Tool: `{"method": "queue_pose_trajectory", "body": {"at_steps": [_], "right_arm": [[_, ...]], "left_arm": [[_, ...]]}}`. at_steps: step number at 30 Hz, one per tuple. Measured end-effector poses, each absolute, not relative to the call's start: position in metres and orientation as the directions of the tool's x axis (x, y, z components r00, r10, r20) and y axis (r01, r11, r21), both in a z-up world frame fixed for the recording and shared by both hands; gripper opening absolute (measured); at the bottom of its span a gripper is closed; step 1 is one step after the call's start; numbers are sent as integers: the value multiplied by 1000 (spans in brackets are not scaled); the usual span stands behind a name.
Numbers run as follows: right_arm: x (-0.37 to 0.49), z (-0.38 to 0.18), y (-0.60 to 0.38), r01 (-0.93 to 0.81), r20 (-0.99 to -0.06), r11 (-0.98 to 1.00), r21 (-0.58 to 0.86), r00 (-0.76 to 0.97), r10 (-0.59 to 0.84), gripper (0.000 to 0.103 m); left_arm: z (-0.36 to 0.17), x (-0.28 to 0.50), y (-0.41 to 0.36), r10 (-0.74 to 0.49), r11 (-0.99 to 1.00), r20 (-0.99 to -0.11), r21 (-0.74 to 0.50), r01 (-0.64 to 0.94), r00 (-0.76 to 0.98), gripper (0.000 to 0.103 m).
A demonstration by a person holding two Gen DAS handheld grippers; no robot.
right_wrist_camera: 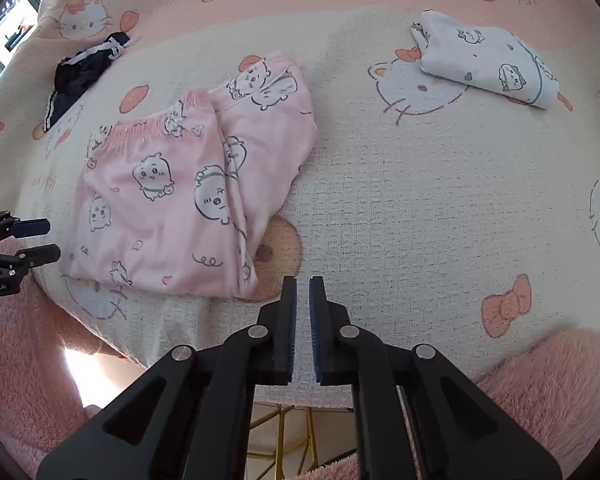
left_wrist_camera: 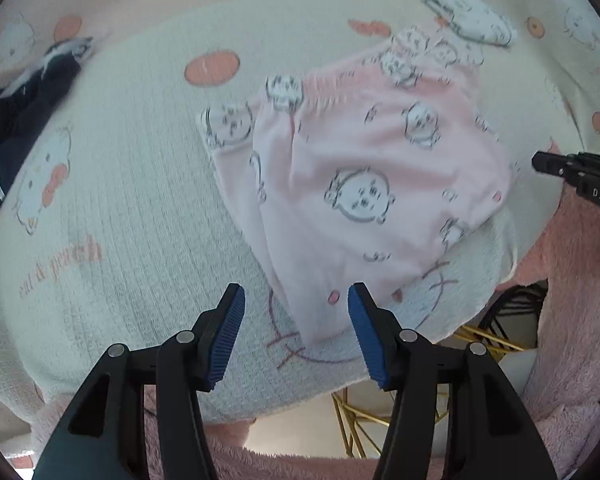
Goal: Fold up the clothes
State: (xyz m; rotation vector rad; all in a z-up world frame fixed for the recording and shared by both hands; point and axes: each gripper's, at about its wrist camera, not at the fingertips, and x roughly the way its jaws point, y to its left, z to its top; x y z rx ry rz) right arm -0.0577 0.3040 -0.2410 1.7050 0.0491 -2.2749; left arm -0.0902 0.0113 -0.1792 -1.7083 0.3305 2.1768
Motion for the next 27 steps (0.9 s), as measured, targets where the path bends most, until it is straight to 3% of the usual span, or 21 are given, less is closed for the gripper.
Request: {"method": "queue_pose_trajectory", "body": {"at_steps": [2,6,13,16,21,25,27], "right_arm": [[-58,-233,285,323,-935,-935,146,-264,-238,18],[-56,-241,232,476,-941,-870,126,-221,-256,20],[-61,-268,239,532,-976,-846,33,-165,-142,19],[-66,-262,263,505,-981,-863,-9,-173,-91,40],[-83,-234,248,483,-951,-873,69,-232,-204,40],[-100,-244,202,532,-954,-845,48,-226,-196,40],[-110,-264,188,551,-968,-835,16,-201,-151,40]], "left_arm": [[-180,-100,31,144,-901,-959,-26,-433,-244,56],[-207,-97,53,177,-877,-969,-77,-473,-171,56],[-229,-87,31,61,-852,-998,-42,-522,-21,56],[-226,-93,11,43,-870,-999,-36,-491,-2,56],[-201,-126,27,124,-895,-975,-31,-444,-183,56],[-208,-146,49,154,-889,-981,-86,-450,-116,56],[-223,-145,48,101,-875,-992,-53,-481,-75,56]]}}
